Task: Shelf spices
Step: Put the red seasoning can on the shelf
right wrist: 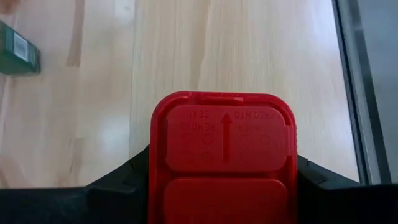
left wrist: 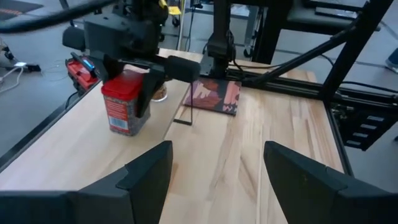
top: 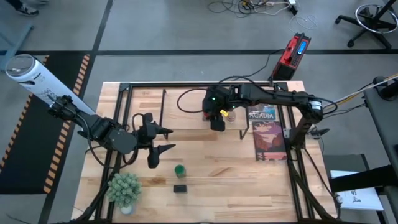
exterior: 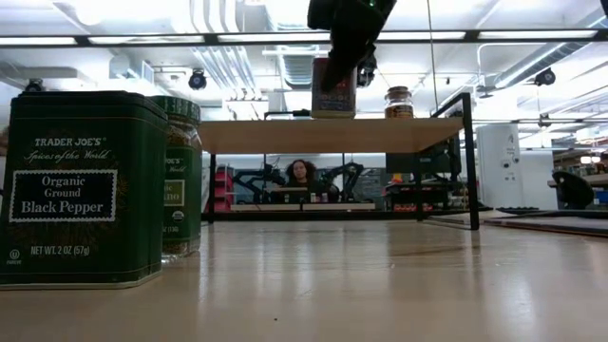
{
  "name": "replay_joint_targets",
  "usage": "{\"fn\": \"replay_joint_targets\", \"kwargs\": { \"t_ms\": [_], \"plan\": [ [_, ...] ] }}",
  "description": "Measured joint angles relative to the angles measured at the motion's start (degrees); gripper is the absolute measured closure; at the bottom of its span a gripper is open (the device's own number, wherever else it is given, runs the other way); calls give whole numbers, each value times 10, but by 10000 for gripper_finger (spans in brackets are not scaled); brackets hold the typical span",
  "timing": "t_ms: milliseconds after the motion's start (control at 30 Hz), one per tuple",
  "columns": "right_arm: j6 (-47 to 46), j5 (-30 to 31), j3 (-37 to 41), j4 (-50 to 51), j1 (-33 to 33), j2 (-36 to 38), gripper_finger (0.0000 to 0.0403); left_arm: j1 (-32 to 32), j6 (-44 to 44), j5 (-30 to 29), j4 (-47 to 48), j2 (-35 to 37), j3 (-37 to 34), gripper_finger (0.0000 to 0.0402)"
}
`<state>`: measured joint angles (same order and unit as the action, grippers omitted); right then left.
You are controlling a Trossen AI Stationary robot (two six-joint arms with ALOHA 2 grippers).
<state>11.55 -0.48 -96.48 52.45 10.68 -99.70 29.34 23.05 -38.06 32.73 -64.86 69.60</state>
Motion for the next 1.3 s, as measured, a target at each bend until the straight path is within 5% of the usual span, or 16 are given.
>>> {"fn": "replay_joint_targets", "kwargs": {
  "t_ms": [1300],
  "plan": [
    [9, -37, 0, 25, 28, -10, 206, 0, 4, 16, -1, -2, 0, 160]
  ]
}}
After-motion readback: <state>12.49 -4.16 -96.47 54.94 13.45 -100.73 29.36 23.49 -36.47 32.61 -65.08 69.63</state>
